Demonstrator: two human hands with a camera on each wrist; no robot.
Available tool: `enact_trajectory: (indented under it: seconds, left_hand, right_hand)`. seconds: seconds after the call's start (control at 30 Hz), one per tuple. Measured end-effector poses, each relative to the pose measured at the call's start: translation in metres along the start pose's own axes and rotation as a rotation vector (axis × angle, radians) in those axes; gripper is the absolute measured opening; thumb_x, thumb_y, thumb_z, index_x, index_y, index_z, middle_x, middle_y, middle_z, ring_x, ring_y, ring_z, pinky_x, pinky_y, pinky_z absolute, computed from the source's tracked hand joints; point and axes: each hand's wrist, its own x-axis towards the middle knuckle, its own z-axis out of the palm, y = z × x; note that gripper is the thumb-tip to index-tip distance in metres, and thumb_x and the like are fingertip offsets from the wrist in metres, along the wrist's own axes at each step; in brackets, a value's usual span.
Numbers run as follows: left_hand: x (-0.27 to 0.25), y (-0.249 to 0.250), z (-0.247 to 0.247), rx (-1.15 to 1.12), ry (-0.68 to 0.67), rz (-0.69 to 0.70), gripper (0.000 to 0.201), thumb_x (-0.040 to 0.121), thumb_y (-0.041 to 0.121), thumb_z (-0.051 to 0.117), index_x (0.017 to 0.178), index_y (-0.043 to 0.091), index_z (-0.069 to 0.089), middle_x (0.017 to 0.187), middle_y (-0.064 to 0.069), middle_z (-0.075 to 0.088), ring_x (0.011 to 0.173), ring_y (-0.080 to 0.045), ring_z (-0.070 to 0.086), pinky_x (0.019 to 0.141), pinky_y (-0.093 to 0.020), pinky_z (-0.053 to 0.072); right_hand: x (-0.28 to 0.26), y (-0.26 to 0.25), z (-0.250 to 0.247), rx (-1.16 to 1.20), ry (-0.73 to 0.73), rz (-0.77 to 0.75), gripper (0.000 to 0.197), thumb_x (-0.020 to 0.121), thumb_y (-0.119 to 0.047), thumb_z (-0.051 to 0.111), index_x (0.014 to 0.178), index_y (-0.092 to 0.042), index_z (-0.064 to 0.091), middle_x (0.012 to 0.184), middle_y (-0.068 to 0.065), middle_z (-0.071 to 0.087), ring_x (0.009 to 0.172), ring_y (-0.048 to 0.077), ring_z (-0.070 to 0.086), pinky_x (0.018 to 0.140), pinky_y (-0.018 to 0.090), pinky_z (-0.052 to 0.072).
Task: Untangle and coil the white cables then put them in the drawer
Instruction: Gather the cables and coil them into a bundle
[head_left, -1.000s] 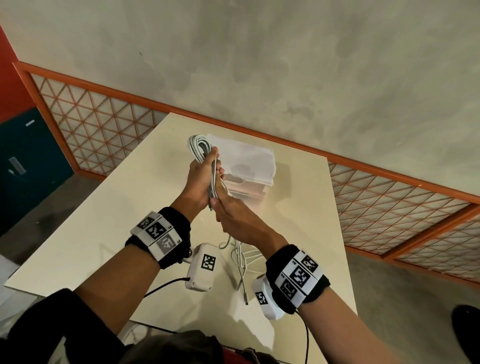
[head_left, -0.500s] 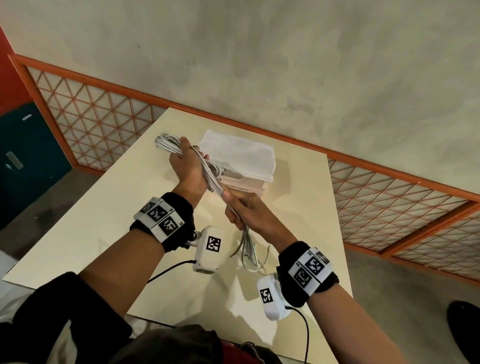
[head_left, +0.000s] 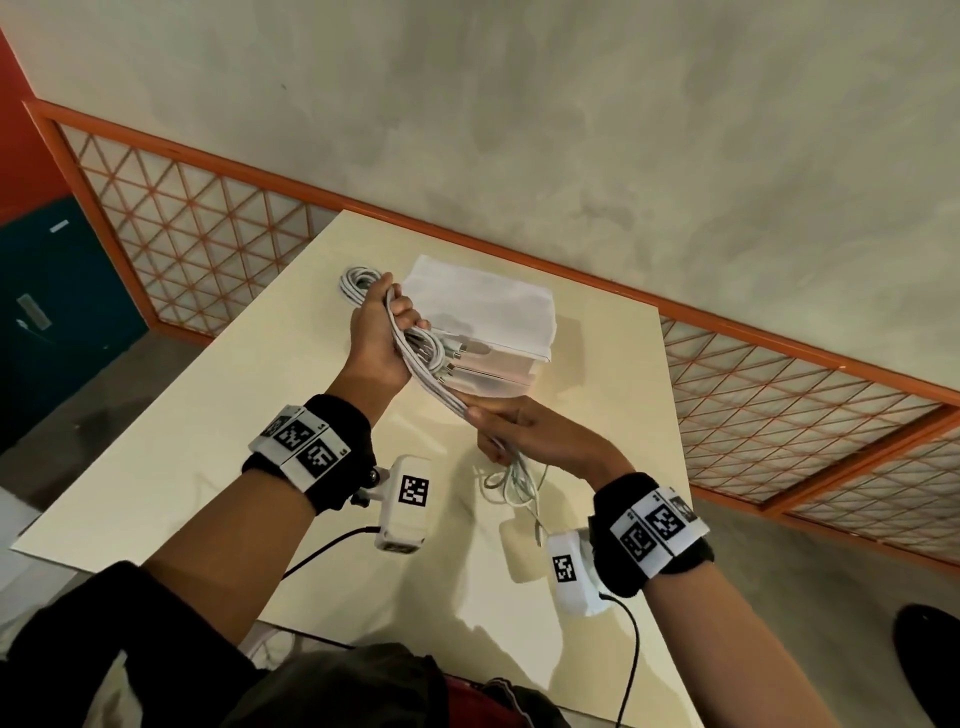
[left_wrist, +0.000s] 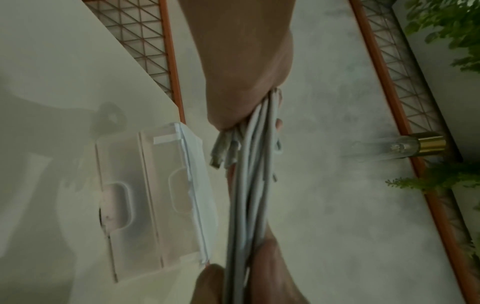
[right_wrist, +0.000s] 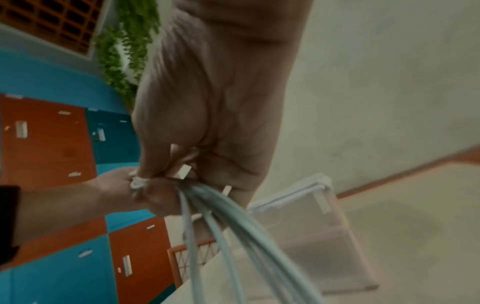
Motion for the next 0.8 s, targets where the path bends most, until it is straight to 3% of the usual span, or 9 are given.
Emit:
enact_trajectory:
  seconds: [0.1, 0.2, 0.3, 0.43, 0.5, 0.57, 0.67, 0.8]
  left_hand:
    - [-0.004, -0.004, -0.002, -0.025, -0.066, -0.043, 0.033, 0.096, 0.029, 0.043, 0.064, 0.019, 0.042, 0.033, 0.007, 0.036, 0.027, -0.005, 0.035, 0.037, -0.014, 0.036]
    - [-0.006, -0.004, 0.000, 0.013, -0.076, -0.039, 0.033, 0.095, 0.029, 0.044, 0.064, 0.019, 0.042, 0.033, 0.007, 0.036, 0.027, -0.005, 0.034, 0.038, -0.014, 0.036]
    - [-0.008, -0.007, 0.006, 0.209, -0.055, 0.054, 0.032, 0.095, 0.028, 0.047, 0.065, 0.018, 0.043, 0.036, 0.008, 0.035, 0.029, -0.004, 0.031, 0.038, -0.015, 0.035]
    - [-0.017, -0.018, 0.014, 0.481, -0.106, 0.140, 0.028, 0.095, 0.024, 0.050, 0.068, 0.016, 0.046, 0.039, 0.009, 0.035, 0.032, -0.006, 0.031, 0.041, -0.018, 0.038]
    - [-0.022, -0.023, 0.019, 0.601, -0.153, 0.134, 0.027, 0.094, 0.025, 0.051, 0.070, 0.015, 0.047, 0.039, 0.008, 0.036, 0.034, -0.007, 0.033, 0.043, -0.020, 0.039]
    - [-0.025, -0.026, 0.025, 0.711, -0.191, 0.128, 0.027, 0.094, 0.025, 0.052, 0.070, 0.014, 0.048, 0.040, 0.007, 0.038, 0.035, -0.009, 0.036, 0.043, -0.019, 0.039]
    - [-0.028, -0.024, 0.030, 0.826, -0.258, 0.129, 0.027, 0.094, 0.025, 0.052, 0.070, 0.013, 0.049, 0.041, 0.005, 0.037, 0.036, -0.011, 0.038, 0.044, -0.021, 0.039]
    - [-0.037, -0.023, 0.035, 0.907, -0.320, 0.097, 0.030, 0.094, 0.023, 0.052, 0.066, 0.013, 0.048, 0.042, 0.004, 0.037, 0.037, -0.011, 0.033, 0.043, -0.021, 0.037]
  right_hand:
    - [-0.002, -0.002, -0.011, -0.002, -0.053, 0.058, 0.038, 0.100, -0.025, 0.046, 0.138, -0.022, 0.049, 0.067, 0.004, 0.047, 0.064, 0.016, 0.046, 0.068, 0.025, 0.042]
    - [0.000, -0.006, -0.016, -0.060, 0.059, 0.037, 0.034, 0.096, -0.020, 0.055, 0.130, -0.018, 0.058, 0.060, 0.000, 0.048, 0.051, 0.006, 0.040, 0.054, 0.016, 0.037]
    - [0.001, -0.015, -0.020, -0.163, 0.222, -0.025, 0.026, 0.090, -0.016, 0.065, 0.114, -0.013, 0.071, 0.058, 0.003, 0.056, 0.045, 0.000, 0.044, 0.051, 0.008, 0.032]
    - [-0.001, -0.028, -0.030, -0.278, 0.344, -0.112, 0.014, 0.080, -0.011, 0.074, 0.093, -0.007, 0.075, 0.062, 0.005, 0.065, 0.052, 0.001, 0.055, 0.054, 0.009, 0.036]
    - [0.000, -0.032, -0.033, -0.348, 0.374, -0.160, 0.012, 0.074, -0.010, 0.078, 0.084, -0.006, 0.072, 0.066, 0.005, 0.069, 0.060, 0.006, 0.060, 0.058, 0.011, 0.041]
    - [-0.001, -0.034, -0.035, -0.402, 0.418, -0.211, 0.024, 0.068, -0.014, 0.083, 0.077, -0.009, 0.062, 0.069, 0.003, 0.068, 0.065, 0.011, 0.061, 0.058, 0.014, 0.041]
    - [-0.002, -0.039, -0.035, -0.451, 0.471, -0.236, 0.046, 0.062, -0.019, 0.088, 0.079, -0.013, 0.046, 0.065, -0.004, 0.055, 0.058, 0.012, 0.051, 0.050, 0.016, 0.034]
    - [-0.001, -0.042, -0.033, -0.456, 0.449, -0.271, 0.058, 0.059, -0.019, 0.090, 0.081, -0.012, 0.037, 0.069, -0.002, 0.046, 0.056, 0.010, 0.041, 0.050, 0.019, 0.032]
